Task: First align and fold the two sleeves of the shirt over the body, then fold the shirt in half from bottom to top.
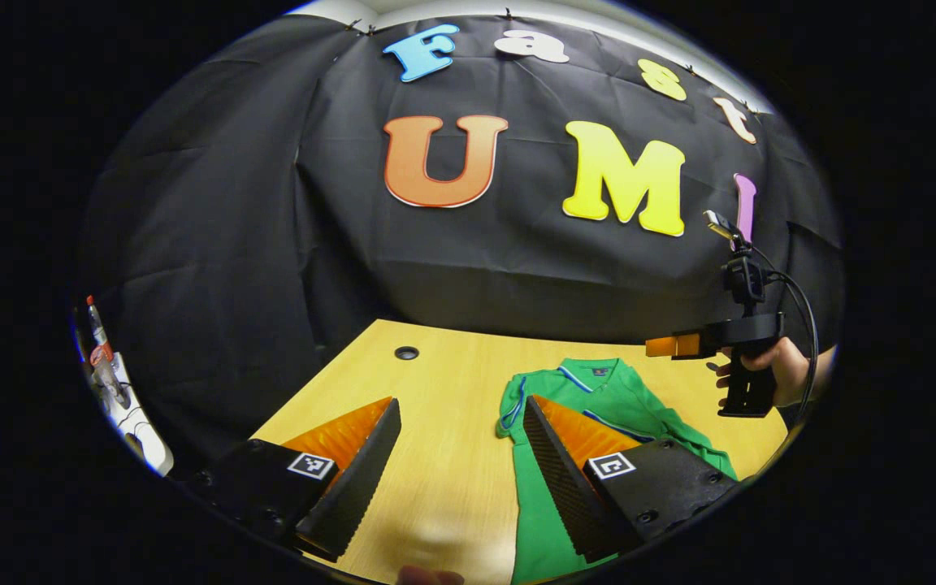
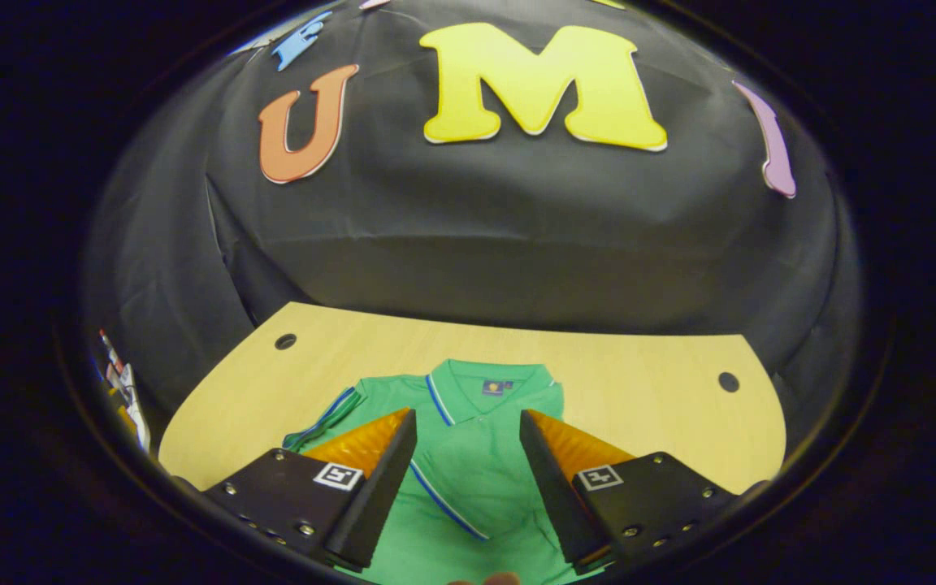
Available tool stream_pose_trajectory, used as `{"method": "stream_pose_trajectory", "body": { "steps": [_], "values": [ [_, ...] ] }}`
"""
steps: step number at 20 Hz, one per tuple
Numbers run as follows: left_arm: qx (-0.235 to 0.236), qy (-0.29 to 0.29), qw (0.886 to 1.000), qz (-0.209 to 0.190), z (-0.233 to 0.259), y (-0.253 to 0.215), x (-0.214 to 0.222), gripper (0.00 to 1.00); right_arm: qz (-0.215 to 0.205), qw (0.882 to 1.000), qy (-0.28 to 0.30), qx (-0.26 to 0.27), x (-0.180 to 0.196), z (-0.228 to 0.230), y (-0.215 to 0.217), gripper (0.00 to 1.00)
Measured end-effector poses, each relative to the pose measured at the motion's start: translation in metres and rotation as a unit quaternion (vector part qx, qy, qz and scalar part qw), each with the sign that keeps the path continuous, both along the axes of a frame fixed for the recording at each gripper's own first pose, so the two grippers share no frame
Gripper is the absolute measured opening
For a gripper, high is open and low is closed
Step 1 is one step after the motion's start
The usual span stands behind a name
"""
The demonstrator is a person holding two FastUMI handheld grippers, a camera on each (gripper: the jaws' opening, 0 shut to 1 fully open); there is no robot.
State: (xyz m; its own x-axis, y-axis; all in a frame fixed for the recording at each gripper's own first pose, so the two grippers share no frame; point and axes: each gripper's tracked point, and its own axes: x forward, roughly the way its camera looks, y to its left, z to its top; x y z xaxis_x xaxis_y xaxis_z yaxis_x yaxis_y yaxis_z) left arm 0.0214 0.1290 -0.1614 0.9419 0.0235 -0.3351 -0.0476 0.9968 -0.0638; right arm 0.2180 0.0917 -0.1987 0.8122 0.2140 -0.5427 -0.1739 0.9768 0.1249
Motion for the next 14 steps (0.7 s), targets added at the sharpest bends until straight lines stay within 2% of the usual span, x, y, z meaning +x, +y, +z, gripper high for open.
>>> {"method": "stream_pose_trajectory", "body": {
  "steps": [5, 10, 14],
  "values": [
    [-0.02, 0.008, 0.997, -0.076, -0.015, -0.028, 0.037, 0.97, 0.011, 0.999, -0.031, -0.01, -0.05, 0.044, -0.025, 0.81],
    [-0.029, 0.014, 0.992, -0.124, -0.041, -0.05, 0.088, 0.98, -0.003, 0.999, -0.046, -0.029, -0.095, 0.069, -0.068, 0.81],
    [-0.045, 0.044, 0.989, -0.134, -0.083, -0.06, 0.122, 0.98, -0.028, 0.999, -0.03, -0.013, -0.127, 0.072, -0.087, 0.81]
  ]
}}
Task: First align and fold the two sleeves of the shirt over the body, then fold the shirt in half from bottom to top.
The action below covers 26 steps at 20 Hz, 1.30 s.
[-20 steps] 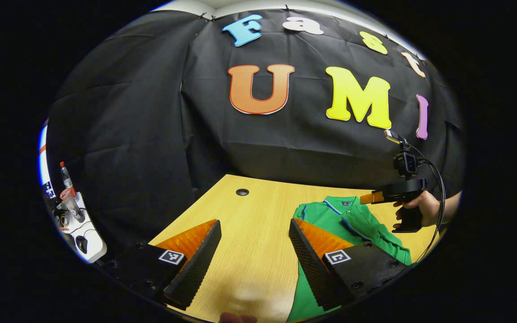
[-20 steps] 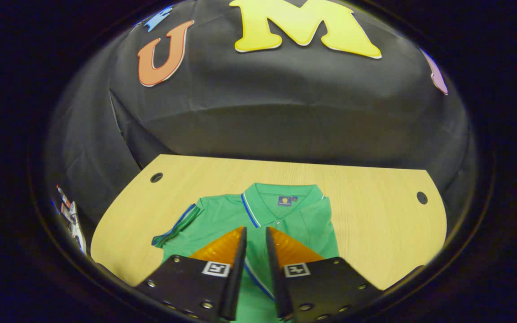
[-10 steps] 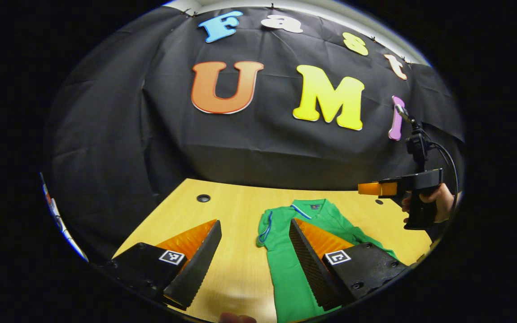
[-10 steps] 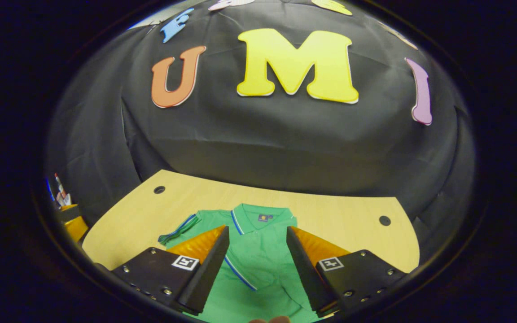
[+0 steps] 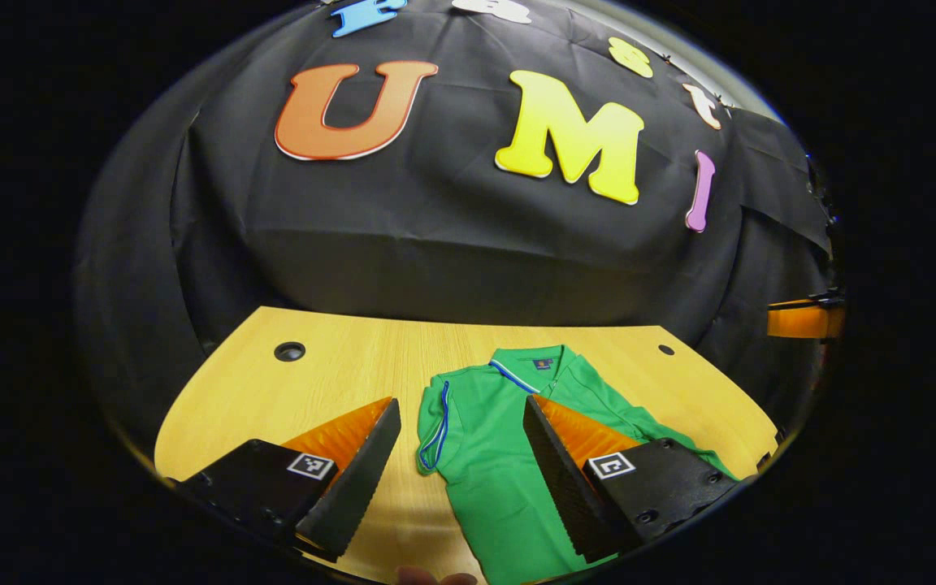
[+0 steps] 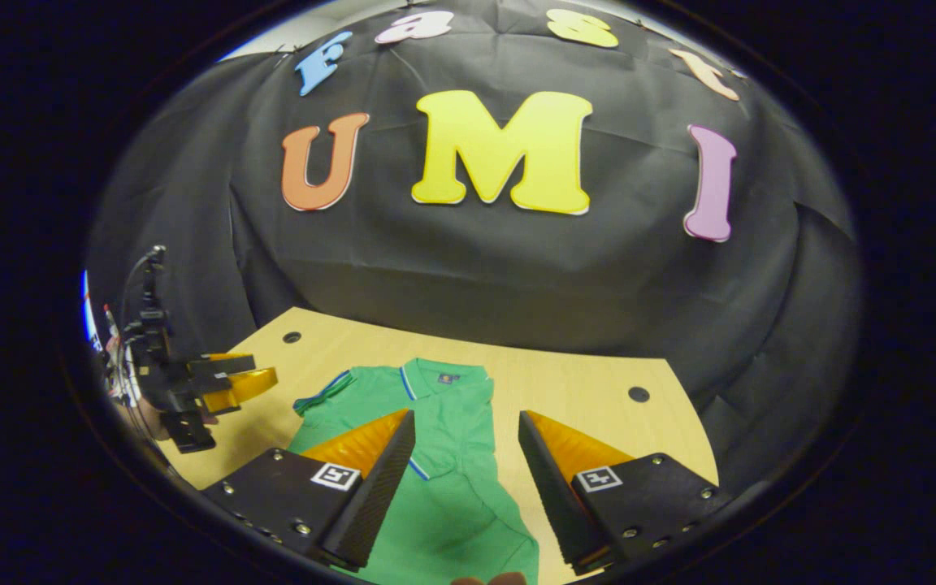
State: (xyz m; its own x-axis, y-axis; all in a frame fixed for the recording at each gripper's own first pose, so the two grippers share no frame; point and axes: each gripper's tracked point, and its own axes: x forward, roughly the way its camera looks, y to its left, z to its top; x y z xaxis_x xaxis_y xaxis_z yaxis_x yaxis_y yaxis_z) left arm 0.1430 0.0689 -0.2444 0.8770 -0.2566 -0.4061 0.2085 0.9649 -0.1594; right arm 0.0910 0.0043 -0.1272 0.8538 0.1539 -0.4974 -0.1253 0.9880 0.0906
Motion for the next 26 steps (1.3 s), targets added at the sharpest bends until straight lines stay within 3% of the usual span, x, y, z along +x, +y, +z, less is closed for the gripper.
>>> {"method": "stream_pose_trajectory", "body": {
  "steps": [6, 11, 17, 18, 20, 23, 24, 26],
  "values": [
    [0.014, 0.042, 0.999, -0.003, -0.062, -0.009, 0.042, 0.98, -0.015, 1.0, 0.01, 0.001, -0.032, -0.003, -0.012, 0.81],
    [0.071, 0.069, 0.995, 0.0, -0.1, 0.006, 0.064, 0.96, -0.008, 0.999, 0.042, 0.015, -0.047, -0.026, 0.0, 0.81],
    [0.117, 0.097, 0.988, -0.021, -0.124, 0.009, 0.069, 0.87, -0.026, 0.998, 0.05, 0.032, -0.058, -0.038, -0.007, 0.81],
    [0.115, 0.099, 0.988, -0.022, -0.125, 0.009, 0.069, 0.81, -0.03, 0.998, 0.052, 0.035, -0.059, -0.041, -0.009, 0.81],
    [0.116, 0.107, 0.987, -0.026, -0.129, 0.006, 0.065, 0.58, -0.039, 0.997, 0.056, 0.044, -0.059, -0.046, -0.01, 0.81],
    [0.129, 0.109, 0.985, -0.039, -0.13, 0.004, 0.068, 0.43, -0.04, 0.997, 0.061, 0.038, -0.059, -0.053, -0.016, 0.81],
    [0.13, 0.109, 0.985, -0.044, -0.129, 0.004, 0.068, 0.26, -0.048, 0.996, 0.064, 0.043, -0.059, -0.057, -0.021, 0.81],
    [0.133, 0.109, 0.984, -0.047, -0.126, 0.003, 0.068, 0.16, -0.066, 0.994, 0.069, 0.05, -0.059, -0.062, -0.032, 0.81]
  ]
}}
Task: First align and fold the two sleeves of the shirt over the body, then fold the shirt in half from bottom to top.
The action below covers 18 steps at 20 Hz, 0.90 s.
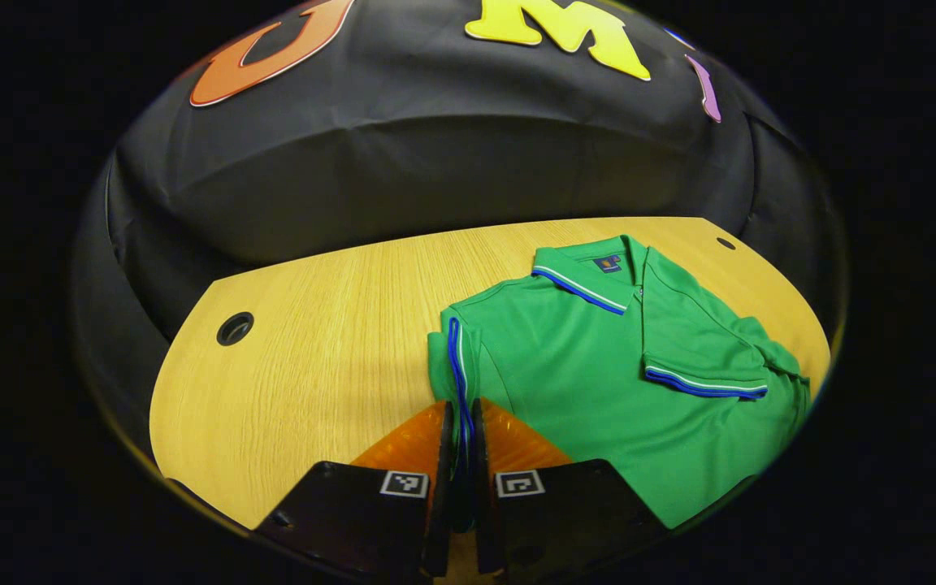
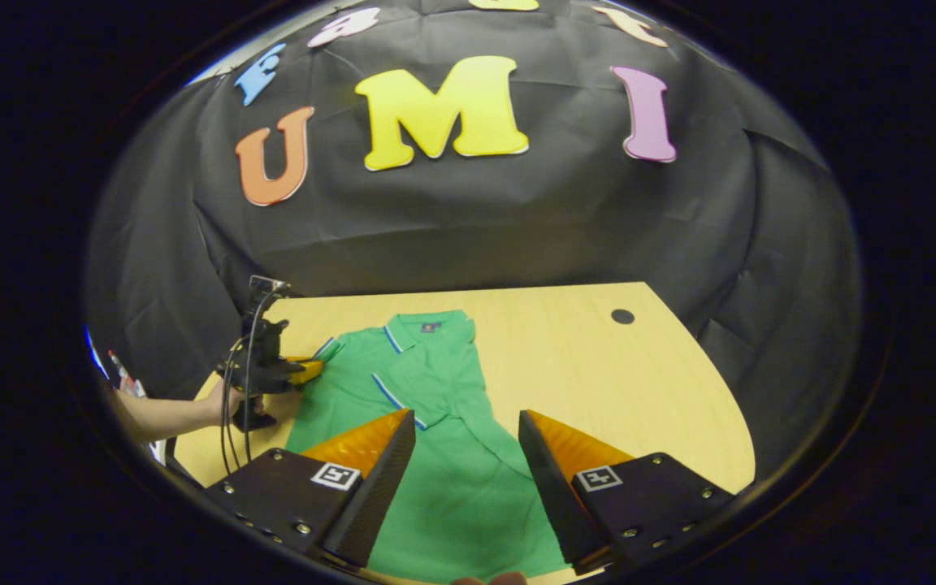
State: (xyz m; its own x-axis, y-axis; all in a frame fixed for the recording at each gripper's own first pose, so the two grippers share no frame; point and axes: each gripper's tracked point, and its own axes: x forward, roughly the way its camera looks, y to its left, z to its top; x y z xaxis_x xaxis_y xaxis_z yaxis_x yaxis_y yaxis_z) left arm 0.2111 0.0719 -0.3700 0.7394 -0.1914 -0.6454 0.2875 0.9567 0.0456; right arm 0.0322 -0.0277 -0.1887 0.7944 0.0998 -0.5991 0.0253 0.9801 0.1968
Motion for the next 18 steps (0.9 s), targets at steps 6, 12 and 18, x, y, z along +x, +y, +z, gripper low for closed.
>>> {"method": "stream_pose_trajectory", "body": {
  "steps": [6, 12, 18],
  "values": [
    [0.005, -0.027, 1.0, 0.001, 0.031, 0.0, 0.003, 0.08, -0.011, 1.0, 0.0, 0.006, -0.006, -0.003, -0.006, 0.81],
    [-0.016, -0.054, 0.998, -0.023, 0.078, -0.037, -0.003, 0.07, -0.008, 1.0, -0.012, 0.012, -0.011, 0.002, -0.01, 0.81],
    [-0.036, -0.058, 0.996, -0.05, 0.106, -0.098, -0.022, 0.07, -0.035, 0.999, -0.026, 0.015, -0.022, 0.01, -0.042, 0.82]
  ]
}}
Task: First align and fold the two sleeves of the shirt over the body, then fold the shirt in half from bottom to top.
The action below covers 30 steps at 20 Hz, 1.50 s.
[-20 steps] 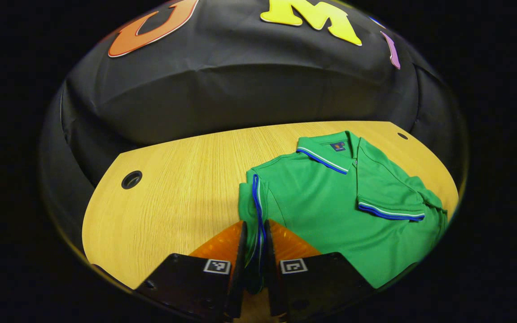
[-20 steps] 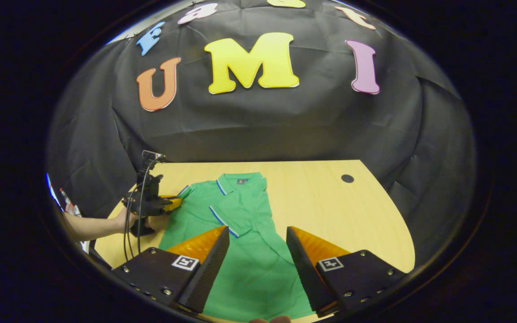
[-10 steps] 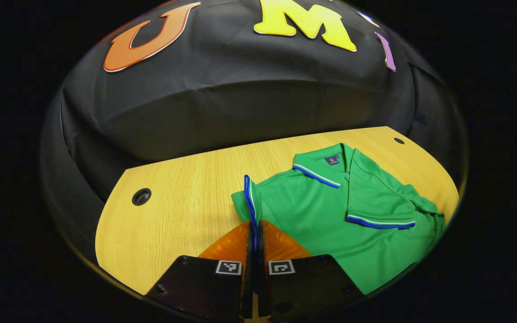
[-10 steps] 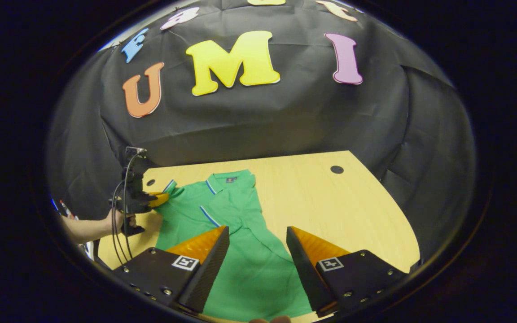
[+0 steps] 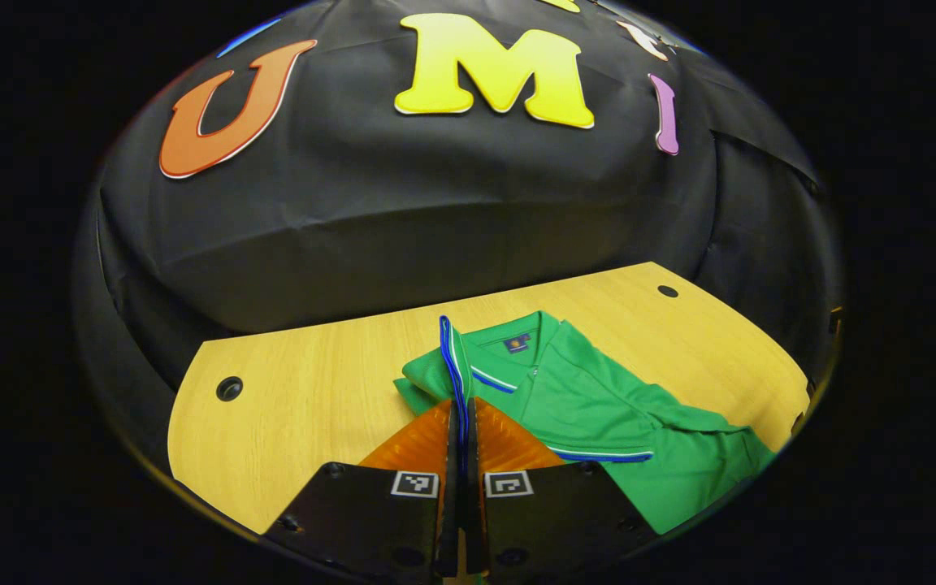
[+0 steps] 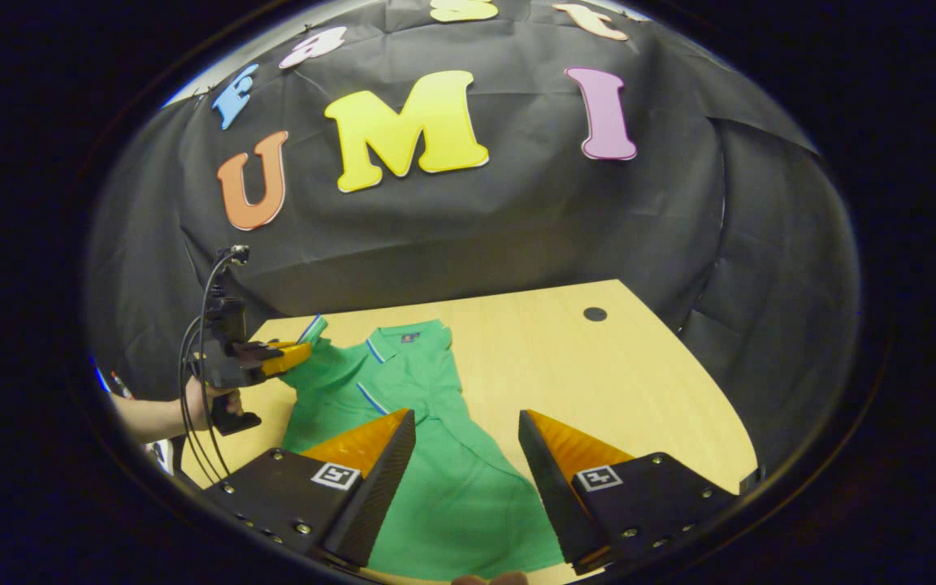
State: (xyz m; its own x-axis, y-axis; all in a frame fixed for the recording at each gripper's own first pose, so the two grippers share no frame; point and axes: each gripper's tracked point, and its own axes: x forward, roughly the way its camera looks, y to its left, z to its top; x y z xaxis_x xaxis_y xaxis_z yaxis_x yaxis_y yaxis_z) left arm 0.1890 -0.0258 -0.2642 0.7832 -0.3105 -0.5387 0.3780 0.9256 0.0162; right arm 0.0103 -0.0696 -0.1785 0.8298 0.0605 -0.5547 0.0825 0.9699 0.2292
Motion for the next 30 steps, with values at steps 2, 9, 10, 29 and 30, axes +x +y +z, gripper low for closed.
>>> {"method": "stream_pose_trajectory", "body": {
  "steps": [2, 9, 10, 29, 30],
  "values": [
    [0.007, -0.001, 1.0, -0.008, -0.001, -0.012, -0.002, 0.07, -0.007, 1.0, -0.003, -0.002, -0.004, 0.003, -0.008, 0.81],
    [0.013, 0.014, 0.998, -0.052, -0.021, -0.065, -0.031, 0.08, -0.028, 1.0, 0.004, -0.001, -0.022, -0.004, -0.032, 0.81],
    [0.01, 0.022, 0.998, -0.058, -0.025, -0.072, -0.039, 0.1, -0.026, 1.0, 0.005, -0.001, -0.025, -0.006, -0.033, 0.81],
    [0.002, 0.15, 0.989, 0.003, -0.039, 0.017, -0.253, 1.0, 0.219, 0.97, 0.076, -0.072, -0.053, -0.097, -0.017, 0.81],
    [-0.009, 0.175, 0.984, -0.015, -0.045, 0.013, -0.283, 1.0, 0.251, 0.96, 0.096, -0.075, -0.072, -0.114, -0.014, 0.82]
  ]
}}
